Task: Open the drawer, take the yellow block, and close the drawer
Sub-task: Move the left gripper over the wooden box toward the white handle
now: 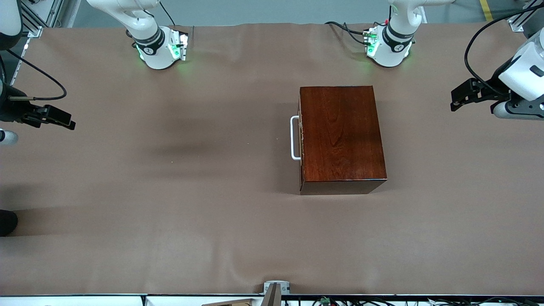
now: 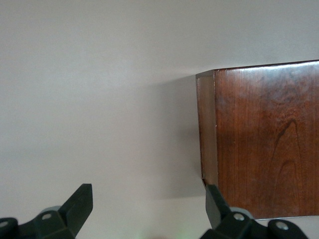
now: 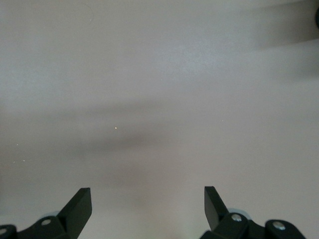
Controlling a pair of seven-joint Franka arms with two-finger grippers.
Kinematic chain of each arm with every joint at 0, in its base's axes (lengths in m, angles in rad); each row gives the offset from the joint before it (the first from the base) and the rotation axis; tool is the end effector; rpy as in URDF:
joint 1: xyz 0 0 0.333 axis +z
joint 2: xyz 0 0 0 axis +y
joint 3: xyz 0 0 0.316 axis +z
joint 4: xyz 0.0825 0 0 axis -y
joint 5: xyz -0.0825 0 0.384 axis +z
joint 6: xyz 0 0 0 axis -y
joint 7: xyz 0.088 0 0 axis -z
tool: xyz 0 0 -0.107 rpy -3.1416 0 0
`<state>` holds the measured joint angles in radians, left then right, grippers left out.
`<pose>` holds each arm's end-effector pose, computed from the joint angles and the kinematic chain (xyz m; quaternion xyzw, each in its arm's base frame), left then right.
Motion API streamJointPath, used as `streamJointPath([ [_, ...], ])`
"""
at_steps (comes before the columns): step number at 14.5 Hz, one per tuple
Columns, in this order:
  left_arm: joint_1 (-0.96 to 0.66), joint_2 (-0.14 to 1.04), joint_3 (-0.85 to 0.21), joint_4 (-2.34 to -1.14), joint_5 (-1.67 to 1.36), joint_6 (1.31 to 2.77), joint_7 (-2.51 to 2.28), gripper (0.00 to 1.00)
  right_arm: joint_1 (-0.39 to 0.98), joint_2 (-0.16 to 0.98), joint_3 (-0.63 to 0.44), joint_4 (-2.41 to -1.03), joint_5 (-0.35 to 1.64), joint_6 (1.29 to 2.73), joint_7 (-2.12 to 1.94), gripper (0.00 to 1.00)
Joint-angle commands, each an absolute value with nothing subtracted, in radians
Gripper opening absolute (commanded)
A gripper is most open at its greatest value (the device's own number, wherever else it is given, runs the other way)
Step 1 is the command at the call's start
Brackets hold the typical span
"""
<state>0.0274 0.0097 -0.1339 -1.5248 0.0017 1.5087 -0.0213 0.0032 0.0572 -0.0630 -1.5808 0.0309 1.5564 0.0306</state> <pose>0.5484 -0.0580 0.6354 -0.9990 0.0425 0.0128 0.0010 0.5673 -0.0296 0.5866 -0.9980 0.0456 0.0405 0.0142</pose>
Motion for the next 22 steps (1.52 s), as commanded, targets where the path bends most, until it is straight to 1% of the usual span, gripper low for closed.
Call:
streamJointPath([
  [1, 0.035, 0.021, -0.140, -1.496, -0.011, 1.483, -0.003, 1.00, -0.012, 0.038, -0.051, -1.594, 0.014, 1.555, 0.025, 1.00],
  [3, 0.032, 0.026, -0.141, -1.494, -0.018, 1.483, -0.014, 1.00, -0.012, 0.038, -0.051, -1.594, 0.014, 1.555, 0.026, 1.00],
  [8, -0.011, 0.084, -0.190, -1.465, -0.014, 1.480, -0.130, 1.00, -0.012, 0.038, -0.051, -1.594, 0.014, 1.555, 0.025, 1.00],
  [12, -0.109, 0.139, -0.198, -1.434, -0.014, 1.482, -0.296, 1.00, -0.012, 0.038, -0.051, -1.594, 0.014, 1.555, 0.025, 1.00],
  [14, -0.175, 0.181, -0.198, -1.395, -0.015, 1.485, -0.388, 1.00, -0.012, 0.038, -0.051, -1.594, 0.014, 1.555, 0.025, 1.00],
  [17, -0.276, 0.274, -0.196, -1.318, -0.012, 1.493, -0.549, 1.00, -0.012, 0.038, -0.051, -1.594, 0.014, 1.555, 0.025, 1.00],
  [22, -0.391, 0.339, -0.193, -1.304, -0.008, 1.594, -0.734, 1.00, -0.012, 0.038, -0.051, -1.594, 0.014, 1.555, 0.025, 1.00],
])
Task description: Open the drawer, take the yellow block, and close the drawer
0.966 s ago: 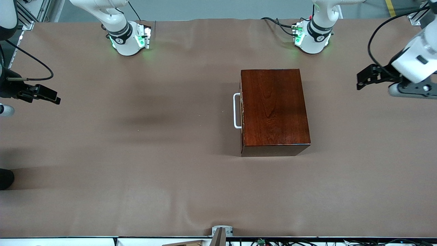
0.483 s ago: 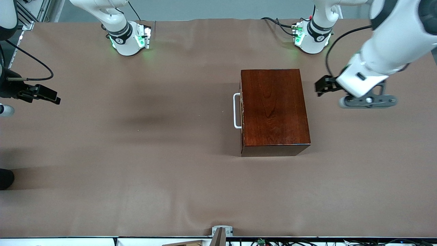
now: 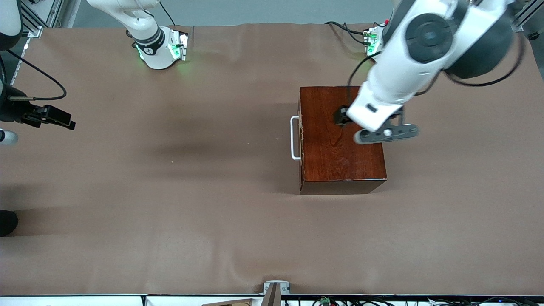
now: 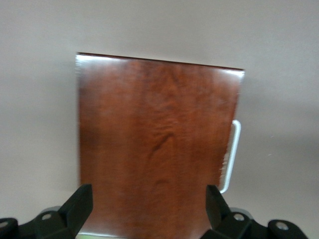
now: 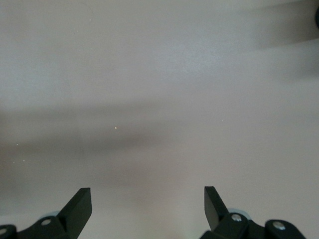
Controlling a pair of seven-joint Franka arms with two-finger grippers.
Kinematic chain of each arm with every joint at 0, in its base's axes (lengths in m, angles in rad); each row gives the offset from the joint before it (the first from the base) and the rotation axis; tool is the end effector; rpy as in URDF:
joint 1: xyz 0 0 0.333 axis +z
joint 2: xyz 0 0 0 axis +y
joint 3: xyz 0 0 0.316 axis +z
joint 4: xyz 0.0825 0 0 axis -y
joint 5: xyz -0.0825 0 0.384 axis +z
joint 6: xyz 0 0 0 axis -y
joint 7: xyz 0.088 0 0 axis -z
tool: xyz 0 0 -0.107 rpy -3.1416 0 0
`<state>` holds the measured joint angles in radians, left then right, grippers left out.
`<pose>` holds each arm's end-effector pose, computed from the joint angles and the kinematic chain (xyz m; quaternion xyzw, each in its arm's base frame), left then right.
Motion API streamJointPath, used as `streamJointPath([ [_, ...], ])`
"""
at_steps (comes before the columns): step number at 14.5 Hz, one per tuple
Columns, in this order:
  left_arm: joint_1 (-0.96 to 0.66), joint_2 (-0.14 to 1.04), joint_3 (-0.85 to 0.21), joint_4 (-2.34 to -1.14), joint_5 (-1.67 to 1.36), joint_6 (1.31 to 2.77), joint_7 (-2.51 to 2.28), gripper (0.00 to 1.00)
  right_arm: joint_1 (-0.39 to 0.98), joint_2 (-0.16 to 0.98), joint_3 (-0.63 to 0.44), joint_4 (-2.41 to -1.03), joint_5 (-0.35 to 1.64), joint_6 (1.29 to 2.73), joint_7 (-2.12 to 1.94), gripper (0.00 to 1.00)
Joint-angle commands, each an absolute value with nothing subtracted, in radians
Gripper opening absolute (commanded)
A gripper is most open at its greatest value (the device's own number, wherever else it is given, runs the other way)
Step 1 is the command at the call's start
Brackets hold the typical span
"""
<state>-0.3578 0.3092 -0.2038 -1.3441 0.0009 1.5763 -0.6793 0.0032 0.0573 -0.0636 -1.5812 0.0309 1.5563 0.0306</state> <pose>0.5540 -0.3255 0.5495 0.9970 0.0623 -0.0465 0.0043 0.5673 -0.0300 0.5863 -0.9980 0.0459 0.0408 0.0142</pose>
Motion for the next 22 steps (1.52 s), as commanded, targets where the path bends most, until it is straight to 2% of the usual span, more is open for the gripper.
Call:
streamJointPath([
  [1, -0.405, 0.347, -0.193, -1.304, -0.006, 1.614, -0.759, 1.00, -0.012, 0.038, -0.051, -1.594, 0.014, 1.555, 0.025, 1.00],
  [7, -0.465, 0.380, -0.189, -1.304, -0.005, 1.696, -0.871, 1.00, -0.012, 0.038, -0.051, -1.594, 0.014, 1.555, 0.025, 1.00],
  [22, -0.551, 0.437, -0.181, -1.295, -0.005, 1.789, -0.959, 1.00, -0.012, 0.038, -0.051, -1.594, 0.014, 1.555, 0.025, 1.00],
])
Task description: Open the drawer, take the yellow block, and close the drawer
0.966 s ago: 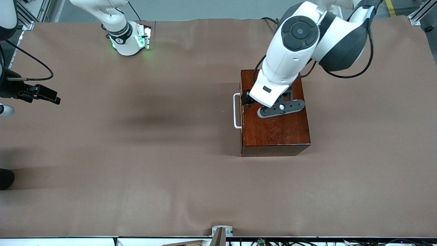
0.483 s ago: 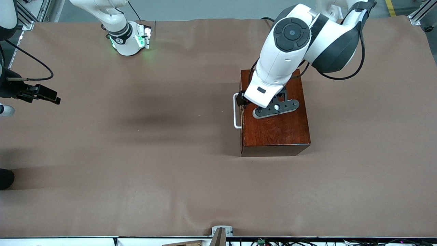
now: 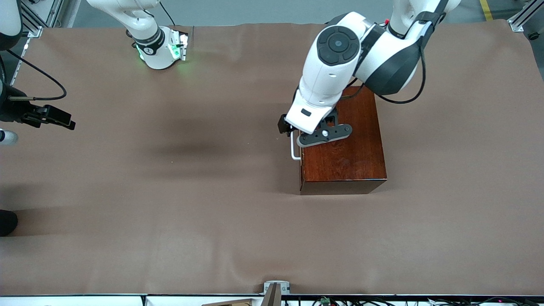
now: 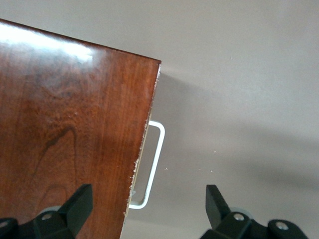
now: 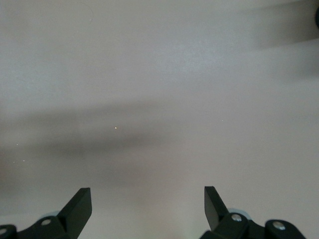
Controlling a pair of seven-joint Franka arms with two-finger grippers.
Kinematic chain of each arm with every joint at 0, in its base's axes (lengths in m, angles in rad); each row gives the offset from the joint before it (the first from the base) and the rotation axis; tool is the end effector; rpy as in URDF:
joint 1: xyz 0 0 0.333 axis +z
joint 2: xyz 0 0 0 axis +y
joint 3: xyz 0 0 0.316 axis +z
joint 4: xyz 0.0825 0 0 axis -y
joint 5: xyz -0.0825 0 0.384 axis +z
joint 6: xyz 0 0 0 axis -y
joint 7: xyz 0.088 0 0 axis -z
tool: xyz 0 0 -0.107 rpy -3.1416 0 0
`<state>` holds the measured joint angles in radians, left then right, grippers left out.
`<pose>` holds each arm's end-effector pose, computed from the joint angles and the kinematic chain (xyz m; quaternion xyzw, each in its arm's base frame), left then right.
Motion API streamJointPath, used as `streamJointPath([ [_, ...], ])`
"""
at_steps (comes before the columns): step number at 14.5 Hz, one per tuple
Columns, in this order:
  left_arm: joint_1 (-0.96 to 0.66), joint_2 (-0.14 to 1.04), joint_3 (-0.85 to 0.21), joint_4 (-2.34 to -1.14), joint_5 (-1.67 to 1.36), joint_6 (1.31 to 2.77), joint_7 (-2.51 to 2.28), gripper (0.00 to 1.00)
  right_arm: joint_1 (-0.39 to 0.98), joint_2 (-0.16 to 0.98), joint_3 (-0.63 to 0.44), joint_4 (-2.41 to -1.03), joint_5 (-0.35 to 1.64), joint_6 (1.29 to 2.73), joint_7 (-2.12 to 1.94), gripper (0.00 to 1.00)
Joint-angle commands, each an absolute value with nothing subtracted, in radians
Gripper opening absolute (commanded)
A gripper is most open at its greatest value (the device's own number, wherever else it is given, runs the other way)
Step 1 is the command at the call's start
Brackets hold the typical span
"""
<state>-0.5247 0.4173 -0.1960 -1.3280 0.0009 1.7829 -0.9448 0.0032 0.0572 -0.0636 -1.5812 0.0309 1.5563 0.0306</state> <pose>0.5322 -0.4343 0.5038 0.9917 0.1207 -0.0135 0.0429 0.5673 -0.0300 0.5864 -0.9980 0.0459 0.0408 0.0142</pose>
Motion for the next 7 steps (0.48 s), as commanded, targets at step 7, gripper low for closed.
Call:
streamJointPath([
  [7, -0.603, 0.459, -0.181, -1.296, 0.000, 1.848, -1.025, 1.00, -0.012, 0.038, -0.051, -1.594, 0.014, 1.555, 0.025, 1.00],
])
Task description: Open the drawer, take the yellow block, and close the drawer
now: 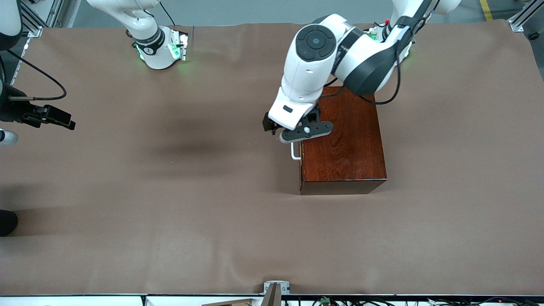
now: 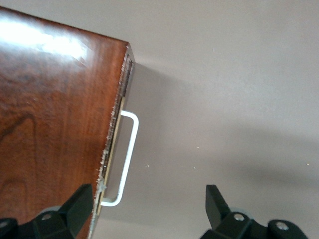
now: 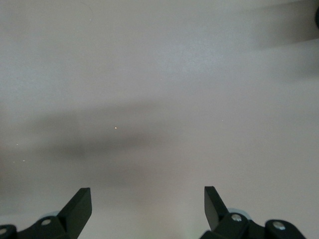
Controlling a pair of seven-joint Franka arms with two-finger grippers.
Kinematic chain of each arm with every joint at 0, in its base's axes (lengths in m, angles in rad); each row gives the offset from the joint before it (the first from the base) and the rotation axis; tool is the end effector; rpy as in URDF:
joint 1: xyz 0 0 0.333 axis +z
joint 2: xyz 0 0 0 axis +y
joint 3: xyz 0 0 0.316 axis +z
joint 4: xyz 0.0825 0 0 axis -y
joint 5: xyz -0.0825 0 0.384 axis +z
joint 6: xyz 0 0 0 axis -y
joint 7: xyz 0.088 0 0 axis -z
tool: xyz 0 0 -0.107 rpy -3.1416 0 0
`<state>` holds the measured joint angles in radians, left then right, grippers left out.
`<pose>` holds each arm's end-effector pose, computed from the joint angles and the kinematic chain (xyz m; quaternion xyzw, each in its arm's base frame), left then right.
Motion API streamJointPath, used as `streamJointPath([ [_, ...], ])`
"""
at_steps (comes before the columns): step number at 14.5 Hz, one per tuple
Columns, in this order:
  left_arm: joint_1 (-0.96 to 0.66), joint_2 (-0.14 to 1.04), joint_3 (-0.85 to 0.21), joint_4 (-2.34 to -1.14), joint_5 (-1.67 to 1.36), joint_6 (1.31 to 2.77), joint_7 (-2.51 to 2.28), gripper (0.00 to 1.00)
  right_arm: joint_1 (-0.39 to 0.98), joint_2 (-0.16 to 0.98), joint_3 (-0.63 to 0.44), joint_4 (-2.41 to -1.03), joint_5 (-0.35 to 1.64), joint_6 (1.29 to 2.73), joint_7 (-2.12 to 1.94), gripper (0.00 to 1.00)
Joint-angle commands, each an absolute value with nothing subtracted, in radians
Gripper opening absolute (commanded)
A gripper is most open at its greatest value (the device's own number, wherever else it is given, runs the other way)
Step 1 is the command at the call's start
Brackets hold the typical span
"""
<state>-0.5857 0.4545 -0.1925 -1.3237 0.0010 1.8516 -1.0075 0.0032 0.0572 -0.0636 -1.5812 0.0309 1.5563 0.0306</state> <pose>0.5169 -0.4724 0.4867 0.9904 0.1253 -0.0065 0.0575 0.5673 -0.0300 0.5864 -0.9980 0.0459 0.0408 0.0142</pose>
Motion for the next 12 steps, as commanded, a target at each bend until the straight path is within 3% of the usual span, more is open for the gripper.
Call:
streamJointPath([
  [1, -0.603, 0.460, -0.181, -1.296, 0.000, 1.850, -1.023, 1.00, -0.012, 0.038, -0.051, -1.594, 0.014, 1.555, 0.025, 1.00],
  [12, -0.722, 0.632, -0.181, -1.296, 0.273, 1.956, -1.017, 1.00, -0.012, 0.038, -0.051, -1.594, 0.014, 1.555, 0.025, 1.00],
])
